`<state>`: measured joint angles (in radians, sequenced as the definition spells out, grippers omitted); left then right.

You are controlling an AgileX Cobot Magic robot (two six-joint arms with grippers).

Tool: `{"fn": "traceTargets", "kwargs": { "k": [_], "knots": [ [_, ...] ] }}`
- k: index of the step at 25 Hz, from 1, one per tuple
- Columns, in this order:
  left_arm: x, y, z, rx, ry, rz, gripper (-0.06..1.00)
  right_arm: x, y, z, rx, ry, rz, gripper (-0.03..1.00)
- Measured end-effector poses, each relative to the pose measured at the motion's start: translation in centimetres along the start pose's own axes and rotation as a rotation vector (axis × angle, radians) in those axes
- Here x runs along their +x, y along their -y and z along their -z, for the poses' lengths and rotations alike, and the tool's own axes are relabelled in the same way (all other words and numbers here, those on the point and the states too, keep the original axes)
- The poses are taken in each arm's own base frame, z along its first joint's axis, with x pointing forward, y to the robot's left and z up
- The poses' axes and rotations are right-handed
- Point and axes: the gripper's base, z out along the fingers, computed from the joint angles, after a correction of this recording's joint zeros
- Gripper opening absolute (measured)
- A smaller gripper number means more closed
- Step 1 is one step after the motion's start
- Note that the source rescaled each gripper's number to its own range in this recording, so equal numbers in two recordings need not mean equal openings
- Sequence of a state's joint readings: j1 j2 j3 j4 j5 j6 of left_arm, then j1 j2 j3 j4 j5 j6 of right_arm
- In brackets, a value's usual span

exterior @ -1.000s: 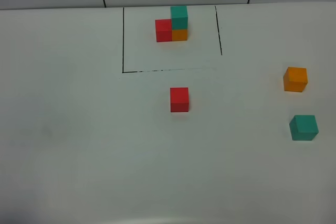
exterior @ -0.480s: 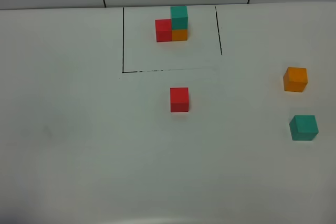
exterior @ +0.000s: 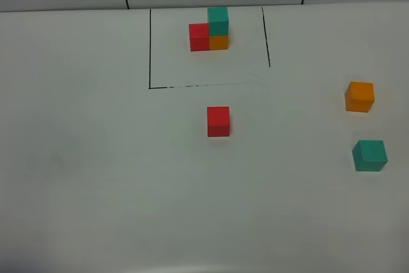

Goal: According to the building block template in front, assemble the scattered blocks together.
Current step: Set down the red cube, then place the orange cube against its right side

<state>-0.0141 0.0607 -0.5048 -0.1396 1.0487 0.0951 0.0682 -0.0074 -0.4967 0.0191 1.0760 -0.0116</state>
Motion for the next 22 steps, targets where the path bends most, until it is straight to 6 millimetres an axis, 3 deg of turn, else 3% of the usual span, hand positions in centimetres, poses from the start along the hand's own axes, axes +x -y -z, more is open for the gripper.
{"fn": "traceTargets", "kwargs": {
  "k": [22],
  "knots": [
    [0.0,0.0,0.0,-0.004,0.0,0.004,0.67,0.0,0.0,0.0,0.0,0.0,-0.006,0.75]
  ]
}}
